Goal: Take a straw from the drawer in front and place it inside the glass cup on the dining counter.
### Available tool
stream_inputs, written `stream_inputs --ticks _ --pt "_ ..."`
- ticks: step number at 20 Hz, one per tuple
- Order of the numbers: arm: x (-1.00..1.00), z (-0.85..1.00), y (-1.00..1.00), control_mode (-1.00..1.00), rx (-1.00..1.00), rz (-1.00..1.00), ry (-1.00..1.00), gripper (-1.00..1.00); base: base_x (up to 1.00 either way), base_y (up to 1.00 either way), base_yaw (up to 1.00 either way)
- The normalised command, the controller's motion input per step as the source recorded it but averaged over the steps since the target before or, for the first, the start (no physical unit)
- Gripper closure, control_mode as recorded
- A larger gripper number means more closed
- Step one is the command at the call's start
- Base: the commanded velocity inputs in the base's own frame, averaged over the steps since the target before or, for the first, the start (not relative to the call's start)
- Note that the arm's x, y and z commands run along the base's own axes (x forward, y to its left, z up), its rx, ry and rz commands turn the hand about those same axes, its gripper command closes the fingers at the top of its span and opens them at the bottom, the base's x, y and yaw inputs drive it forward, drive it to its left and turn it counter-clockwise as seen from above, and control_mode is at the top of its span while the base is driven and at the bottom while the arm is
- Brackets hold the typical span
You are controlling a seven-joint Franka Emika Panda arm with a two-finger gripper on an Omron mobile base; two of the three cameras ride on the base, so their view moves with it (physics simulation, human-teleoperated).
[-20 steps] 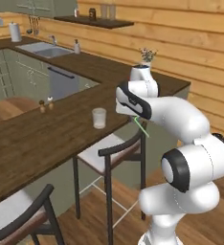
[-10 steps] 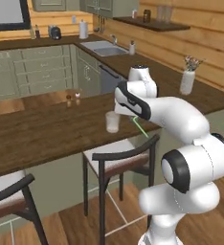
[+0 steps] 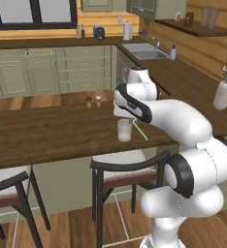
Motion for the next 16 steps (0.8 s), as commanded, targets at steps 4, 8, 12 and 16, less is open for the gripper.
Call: stream_inputs --ticks 4,8,12,16 --pt "0.0 0.0 0.0 1.0 0.0 0.0 0.0 1.0 1.0 -0.33 0.29" --pt "0.0 0.0 0.0 1.0 0.0 0.0 0.0 1.0 1.0 -0.27 0.19" --pt "0.05 0.29 -0.15 -1.0 0.09 0.09 -0.1 1.0 0.36 -0.08 0.06" --pt "0.0 0.56 -0.43 -1.0 0.23 0.24 -0.37 1.0 0.0 0.0 0.0"
